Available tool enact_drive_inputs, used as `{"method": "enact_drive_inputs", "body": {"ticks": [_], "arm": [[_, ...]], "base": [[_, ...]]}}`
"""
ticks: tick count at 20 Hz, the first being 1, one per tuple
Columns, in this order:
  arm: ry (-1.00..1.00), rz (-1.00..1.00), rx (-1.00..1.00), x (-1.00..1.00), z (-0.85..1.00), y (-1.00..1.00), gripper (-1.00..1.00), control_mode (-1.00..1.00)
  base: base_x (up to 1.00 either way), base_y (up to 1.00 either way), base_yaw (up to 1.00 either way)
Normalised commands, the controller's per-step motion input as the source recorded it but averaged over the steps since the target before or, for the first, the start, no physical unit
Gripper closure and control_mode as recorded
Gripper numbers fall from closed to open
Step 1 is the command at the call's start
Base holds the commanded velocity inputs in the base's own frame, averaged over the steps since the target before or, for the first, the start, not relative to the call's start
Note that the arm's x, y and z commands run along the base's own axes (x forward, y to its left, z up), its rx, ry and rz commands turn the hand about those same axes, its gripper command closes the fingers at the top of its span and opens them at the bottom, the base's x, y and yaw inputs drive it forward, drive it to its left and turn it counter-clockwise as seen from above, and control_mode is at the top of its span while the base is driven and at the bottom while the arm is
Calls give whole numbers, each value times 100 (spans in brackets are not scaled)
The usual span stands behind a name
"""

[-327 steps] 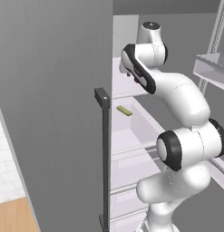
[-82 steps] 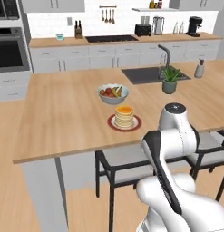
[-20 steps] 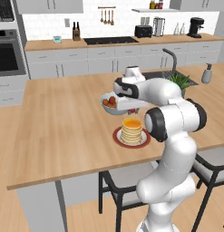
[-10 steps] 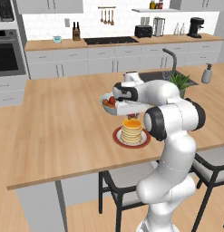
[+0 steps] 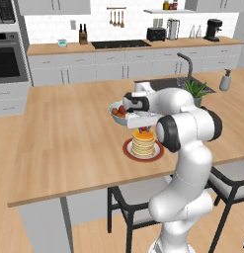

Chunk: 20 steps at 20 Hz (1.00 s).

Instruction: Take the strawberry from the fridge and place it on top of the pancake, located on the dining counter.

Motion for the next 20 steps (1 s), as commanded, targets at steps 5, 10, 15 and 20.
{"method": "enact_drive_inputs", "body": {"ticks": [5, 10, 15, 20], "arm": [[8, 0, 0, 0, -8, 0, 100, -100], [4, 0, 0, -4, 0, 0, 100, -100], [9, 0, 0, -12, 0, 0, 100, -100], [7, 0, 0, -7, 0, 0, 100, -100]], "base": [[0, 0, 0], [0, 0, 0], [0, 0, 0], [0, 0, 0]]}}
